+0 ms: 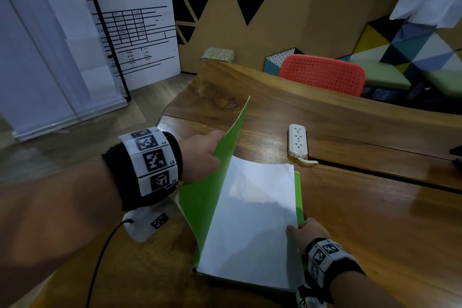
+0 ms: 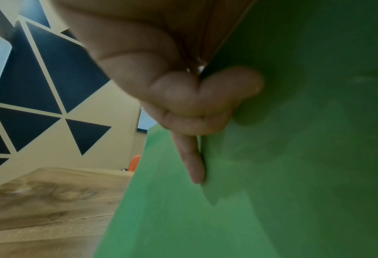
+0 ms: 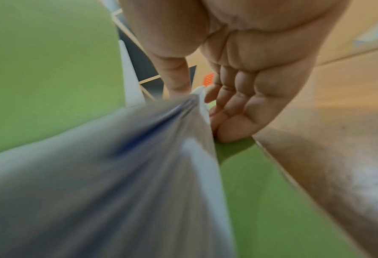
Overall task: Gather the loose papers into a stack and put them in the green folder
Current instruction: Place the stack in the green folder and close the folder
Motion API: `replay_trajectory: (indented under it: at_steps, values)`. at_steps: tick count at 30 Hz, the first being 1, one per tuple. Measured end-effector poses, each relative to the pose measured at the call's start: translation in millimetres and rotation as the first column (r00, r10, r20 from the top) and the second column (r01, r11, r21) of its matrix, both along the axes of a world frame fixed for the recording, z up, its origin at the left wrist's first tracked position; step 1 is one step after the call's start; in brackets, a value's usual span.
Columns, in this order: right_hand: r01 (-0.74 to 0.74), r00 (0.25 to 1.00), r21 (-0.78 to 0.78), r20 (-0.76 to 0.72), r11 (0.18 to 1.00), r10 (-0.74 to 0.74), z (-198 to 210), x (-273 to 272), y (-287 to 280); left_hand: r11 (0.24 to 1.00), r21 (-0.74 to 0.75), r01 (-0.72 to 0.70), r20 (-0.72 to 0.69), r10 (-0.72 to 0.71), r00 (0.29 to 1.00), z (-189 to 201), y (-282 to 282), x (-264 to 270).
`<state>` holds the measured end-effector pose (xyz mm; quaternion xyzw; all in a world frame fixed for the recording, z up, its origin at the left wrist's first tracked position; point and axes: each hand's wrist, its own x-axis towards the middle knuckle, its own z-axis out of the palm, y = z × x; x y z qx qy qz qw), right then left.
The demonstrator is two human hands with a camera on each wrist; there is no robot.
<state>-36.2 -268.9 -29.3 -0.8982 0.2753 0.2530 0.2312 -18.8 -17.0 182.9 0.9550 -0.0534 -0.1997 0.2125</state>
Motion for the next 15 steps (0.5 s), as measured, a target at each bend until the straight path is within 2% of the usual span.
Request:
replay_trajectory:
  at_steps: [8, 15]
  values:
    - [-0.049, 0.998, -0.069, -0.028, 0.996, 0.047, 10.8, -0.4, 0.9, 0.999, -0.048, 0.02, -0.007, -0.02, 1.0, -5.0, -2.2, 2.2]
    - [-0.026, 0.998, 0.014, 0.05, 1.0, 0.025, 12.9, -2.7, -5.6, 0.998, -0.055, 0.042, -0.021, -0.043, 0.999, -8.5, -1.6, 4.0]
